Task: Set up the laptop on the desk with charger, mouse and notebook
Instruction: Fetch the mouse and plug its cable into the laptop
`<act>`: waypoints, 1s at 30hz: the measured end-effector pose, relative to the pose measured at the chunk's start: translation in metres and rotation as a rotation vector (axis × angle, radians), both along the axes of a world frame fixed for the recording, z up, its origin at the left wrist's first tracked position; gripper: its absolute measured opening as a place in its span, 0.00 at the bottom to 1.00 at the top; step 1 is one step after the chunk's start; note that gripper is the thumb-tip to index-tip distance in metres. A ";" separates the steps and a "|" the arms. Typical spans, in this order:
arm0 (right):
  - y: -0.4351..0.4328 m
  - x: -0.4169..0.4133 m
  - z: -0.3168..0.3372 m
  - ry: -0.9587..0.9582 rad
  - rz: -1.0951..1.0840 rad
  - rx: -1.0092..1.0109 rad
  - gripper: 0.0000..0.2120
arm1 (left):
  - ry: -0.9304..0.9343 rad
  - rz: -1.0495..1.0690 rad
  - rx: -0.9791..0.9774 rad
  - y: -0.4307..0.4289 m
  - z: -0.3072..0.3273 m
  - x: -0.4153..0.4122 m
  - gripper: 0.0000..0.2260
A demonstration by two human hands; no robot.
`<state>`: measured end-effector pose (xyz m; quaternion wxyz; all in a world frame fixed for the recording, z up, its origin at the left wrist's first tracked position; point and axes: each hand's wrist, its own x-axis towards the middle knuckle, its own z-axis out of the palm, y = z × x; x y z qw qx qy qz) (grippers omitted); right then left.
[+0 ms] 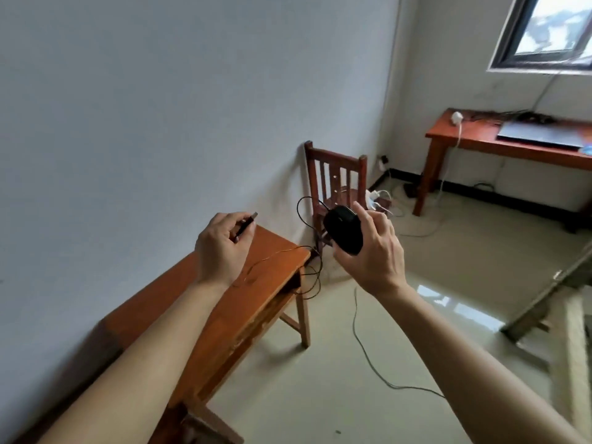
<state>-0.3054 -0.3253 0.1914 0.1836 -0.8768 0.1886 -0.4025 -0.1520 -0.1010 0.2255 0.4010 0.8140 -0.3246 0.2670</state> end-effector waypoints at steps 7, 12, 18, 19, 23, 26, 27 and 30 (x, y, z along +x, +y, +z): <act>-0.152 -0.073 -0.043 0.019 -0.321 0.119 0.38 | 0.056 -0.313 0.158 -0.206 -0.025 -0.020 0.07; -0.251 -0.088 -0.059 0.105 -0.467 0.071 0.39 | 0.096 -0.521 0.141 -0.350 -0.052 -0.009 0.09; -0.371 -0.082 -0.041 0.183 -0.651 0.032 0.36 | 0.160 -0.733 0.146 -0.505 -0.048 0.011 0.08; -0.395 -0.078 -0.037 0.183 -0.684 0.020 0.35 | 0.145 -0.768 0.140 -0.537 -0.043 0.019 0.07; -0.460 -0.076 -0.035 0.191 -0.762 0.069 0.36 | 0.166 -0.840 0.139 -0.628 -0.043 0.033 0.05; -0.501 -0.077 -0.045 0.203 -0.806 0.096 0.36 | 0.176 -0.895 0.145 -0.681 -0.055 0.033 0.06; -0.516 -0.076 -0.049 0.198 -0.822 0.115 0.36 | 0.171 -0.910 0.159 -0.699 -0.061 0.033 0.06; -0.589 -0.071 -0.064 0.187 -0.837 0.151 0.36 | 0.177 -0.917 0.211 -0.774 -0.077 0.035 0.05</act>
